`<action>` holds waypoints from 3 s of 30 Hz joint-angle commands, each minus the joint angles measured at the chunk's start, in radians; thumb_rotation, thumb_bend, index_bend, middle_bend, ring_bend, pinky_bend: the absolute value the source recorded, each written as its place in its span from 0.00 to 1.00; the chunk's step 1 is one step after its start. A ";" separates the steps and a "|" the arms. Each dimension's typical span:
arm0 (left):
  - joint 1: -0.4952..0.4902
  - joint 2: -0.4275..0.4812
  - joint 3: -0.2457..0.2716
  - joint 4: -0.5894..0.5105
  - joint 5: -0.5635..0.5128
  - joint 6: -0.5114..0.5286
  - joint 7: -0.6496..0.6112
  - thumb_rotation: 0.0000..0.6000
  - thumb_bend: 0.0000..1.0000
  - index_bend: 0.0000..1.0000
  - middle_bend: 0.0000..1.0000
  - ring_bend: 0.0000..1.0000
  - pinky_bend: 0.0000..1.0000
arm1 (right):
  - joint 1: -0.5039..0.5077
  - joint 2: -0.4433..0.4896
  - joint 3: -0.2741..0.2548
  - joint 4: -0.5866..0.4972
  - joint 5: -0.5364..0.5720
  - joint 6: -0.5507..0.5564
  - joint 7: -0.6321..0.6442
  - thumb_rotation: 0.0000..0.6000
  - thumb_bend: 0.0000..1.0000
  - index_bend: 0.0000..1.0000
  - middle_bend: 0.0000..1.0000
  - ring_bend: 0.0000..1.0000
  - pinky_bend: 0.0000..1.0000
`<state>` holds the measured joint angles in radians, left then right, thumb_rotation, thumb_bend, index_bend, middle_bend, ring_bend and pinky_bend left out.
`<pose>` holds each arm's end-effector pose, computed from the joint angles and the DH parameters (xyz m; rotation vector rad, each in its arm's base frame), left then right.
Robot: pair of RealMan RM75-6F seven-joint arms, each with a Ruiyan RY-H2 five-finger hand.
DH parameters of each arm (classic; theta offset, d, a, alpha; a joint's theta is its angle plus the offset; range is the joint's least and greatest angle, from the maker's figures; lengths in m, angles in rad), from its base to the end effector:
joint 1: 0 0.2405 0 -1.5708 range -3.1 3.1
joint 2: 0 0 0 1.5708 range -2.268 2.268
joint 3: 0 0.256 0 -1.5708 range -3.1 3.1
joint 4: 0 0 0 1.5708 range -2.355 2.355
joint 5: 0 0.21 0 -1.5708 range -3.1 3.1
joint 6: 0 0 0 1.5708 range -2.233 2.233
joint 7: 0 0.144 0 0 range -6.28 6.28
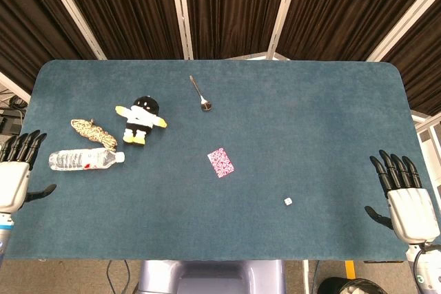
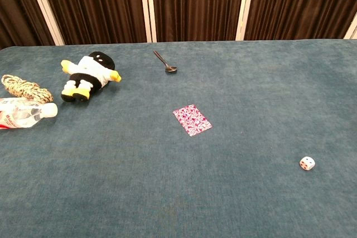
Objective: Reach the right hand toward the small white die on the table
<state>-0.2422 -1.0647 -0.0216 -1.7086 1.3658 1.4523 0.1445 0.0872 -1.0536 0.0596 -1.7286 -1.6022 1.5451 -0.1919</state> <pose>-0.2869 0.2201 0.1660 -1.4323 -0.8303 -0.8416 -0.2743 -0.1807 0.1732 1.4720 -0.6936 0.9031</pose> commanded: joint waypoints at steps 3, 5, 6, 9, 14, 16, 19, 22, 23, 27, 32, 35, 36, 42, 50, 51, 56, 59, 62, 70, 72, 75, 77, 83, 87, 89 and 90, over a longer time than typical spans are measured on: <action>0.011 0.018 -0.004 -0.013 0.013 0.003 -0.003 1.00 0.00 0.00 0.00 0.00 0.00 | 0.003 -0.003 -0.014 -0.001 -0.011 -0.018 0.009 1.00 0.00 0.00 0.00 0.00 0.00; 0.014 0.026 -0.006 -0.016 0.018 0.004 -0.003 1.00 0.00 0.00 0.00 0.00 0.00 | 0.012 -0.004 -0.023 0.001 -0.021 -0.040 0.022 1.00 0.00 0.00 0.00 0.00 0.00; 0.015 0.030 -0.008 -0.018 0.018 0.004 -0.001 1.00 0.00 0.00 0.00 0.00 0.00 | 0.019 -0.004 -0.028 0.004 -0.026 -0.055 0.028 1.00 0.00 0.00 0.00 0.00 0.00; 0.017 0.040 -0.013 -0.028 0.011 -0.004 0.003 1.00 0.00 0.00 0.00 0.00 0.00 | 0.041 -0.015 -0.038 0.020 -0.041 -0.096 0.025 1.00 0.00 0.00 0.18 0.08 0.02; 0.007 0.060 -0.021 -0.051 -0.017 -0.046 0.029 1.00 0.00 0.00 0.00 0.00 0.00 | 0.110 -0.048 -0.081 0.071 -0.109 -0.213 0.093 1.00 0.28 0.00 0.75 0.66 0.82; 0.003 0.061 -0.023 -0.054 -0.025 -0.058 0.047 1.00 0.00 0.00 0.00 0.00 0.00 | 0.153 -0.039 -0.106 0.064 -0.121 -0.303 0.126 1.00 0.43 0.00 0.77 0.71 0.92; 0.002 0.057 -0.027 -0.054 -0.029 -0.064 0.062 1.00 0.00 0.00 0.00 0.00 0.00 | 0.198 -0.035 -0.125 0.059 -0.134 -0.390 0.116 1.00 0.58 0.00 0.78 0.76 0.99; 0.000 0.054 -0.030 -0.050 -0.031 -0.071 0.070 1.00 0.00 0.00 0.00 0.00 0.00 | 0.230 -0.041 -0.138 0.053 -0.137 -0.455 0.098 1.00 0.66 0.00 0.78 0.77 1.00; -0.002 0.052 -0.031 -0.048 -0.031 -0.074 0.072 1.00 0.00 0.00 0.00 0.00 0.00 | 0.238 -0.044 -0.142 0.051 -0.135 -0.474 0.095 1.00 0.67 0.00 0.78 0.77 1.00; -0.006 0.046 -0.031 -0.042 -0.038 -0.090 0.084 1.00 0.00 0.00 0.00 0.00 0.00 | 0.264 -0.062 -0.152 0.052 -0.120 -0.538 0.081 1.00 0.70 0.00 0.78 0.77 1.00; -0.004 0.038 -0.037 -0.043 -0.036 -0.087 0.096 1.00 0.00 0.00 0.00 0.00 0.00 | 0.285 -0.087 -0.159 0.059 -0.103 -0.577 0.067 1.00 0.71 0.00 0.78 0.77 1.00; -0.002 0.037 -0.038 -0.045 -0.035 -0.086 0.099 1.00 0.00 0.00 0.00 0.00 0.00 | 0.292 -0.102 -0.160 0.066 -0.101 -0.583 0.058 1.00 0.71 0.00 0.78 0.77 1.00; -0.002 0.036 -0.038 -0.045 -0.035 -0.087 0.100 1.00 0.00 0.00 0.00 0.00 0.00 | 0.296 -0.109 -0.159 0.069 -0.098 -0.588 0.053 1.00 0.71 0.00 0.78 0.77 1.00; -0.001 0.034 -0.039 -0.048 -0.032 -0.092 0.103 1.00 0.00 0.00 0.00 0.00 0.00 | 0.322 -0.151 -0.142 0.094 -0.043 -0.638 0.021 1.00 0.72 0.00 0.78 0.78 1.00; 0.003 0.034 -0.045 -0.042 -0.028 -0.090 0.085 1.00 0.00 0.00 0.00 0.00 0.00 | 0.337 -0.195 -0.137 0.134 -0.005 -0.651 -0.003 1.00 0.73 0.00 0.78 0.78 1.00; 0.004 0.034 -0.046 -0.041 -0.028 -0.091 0.085 1.00 0.00 0.00 0.00 0.00 0.00 | 0.337 -0.197 -0.138 0.137 -0.001 -0.653 -0.003 1.00 0.73 0.00 0.78 0.78 1.00; 0.004 0.034 -0.049 -0.037 -0.034 -0.097 0.083 1.00 0.00 0.00 0.00 0.00 0.00 | 0.337 -0.203 -0.145 0.147 0.008 -0.644 0.005 1.00 0.73 0.00 0.78 0.78 1.00; 0.004 0.034 -0.051 -0.037 -0.036 -0.099 0.083 1.00 0.00 0.00 0.00 0.00 0.00 | 0.336 -0.205 -0.150 0.150 0.007 -0.639 0.009 1.00 0.73 0.00 0.78 0.78 1.00; 0.004 0.033 -0.051 -0.037 -0.038 -0.104 0.085 1.00 0.00 0.00 0.00 0.00 0.00 | 0.336 -0.205 -0.156 0.154 0.008 -0.637 0.011 1.00 0.73 0.00 0.78 0.78 1.00; 0.003 0.031 -0.052 -0.036 -0.040 -0.109 0.090 1.00 0.00 0.00 0.00 0.00 0.00 | 0.331 -0.203 -0.175 0.165 0.006 -0.626 0.019 1.00 0.73 0.00 0.78 0.78 1.00; 0.003 0.031 -0.052 -0.037 -0.039 -0.111 0.090 1.00 0.00 0.00 0.00 0.00 0.00 | 0.331 -0.205 -0.177 0.168 0.010 -0.628 0.019 1.00 0.73 0.00 0.78 0.78 1.00; 0.004 0.032 -0.052 -0.037 -0.037 -0.110 0.090 1.00 0.00 0.00 0.00 0.00 0.00 | 0.332 -0.210 -0.178 0.176 0.018 -0.630 0.024 1.00 0.73 0.00 0.78 0.78 1.00; 0.005 0.033 -0.053 -0.037 -0.037 -0.110 0.088 1.00 0.00 0.00 0.00 0.00 0.00 | 0.333 -0.210 -0.179 0.181 0.022 -0.632 0.028 1.00 0.73 0.00 0.78 0.78 1.00; 0.004 0.032 -0.054 -0.036 -0.040 -0.115 0.088 1.00 0.00 0.00 0.00 0.00 0.00 | 0.334 -0.209 -0.180 0.199 0.037 -0.634 0.045 1.00 0.73 0.00 0.78 0.78 1.00; 0.004 0.029 -0.052 -0.036 -0.039 -0.118 0.094 1.00 0.00 0.00 0.00 0.00 0.00 | 0.332 -0.209 -0.182 0.215 0.038 -0.628 0.067 1.00 0.73 0.00 0.78 0.78 1.00; 0.003 0.028 -0.053 -0.037 -0.041 -0.120 0.097 1.00 0.00 0.00 0.00 0.00 0.00 | 0.332 -0.208 -0.183 0.226 0.041 -0.628 0.078 1.00 0.73 0.00 0.78 0.78 1.00; 0.003 0.028 -0.053 -0.037 -0.042 -0.120 0.098 1.00 0.00 0.00 0.00 0.00 0.00 | 0.333 -0.208 -0.183 0.231 0.043 -0.629 0.083 1.00 0.73 0.00 0.78 0.78 1.00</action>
<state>-0.2388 -1.0365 -0.0743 -1.7458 1.3241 1.3323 0.2425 0.4198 -1.2621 -0.1229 -1.5021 -1.5615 0.9161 -0.1134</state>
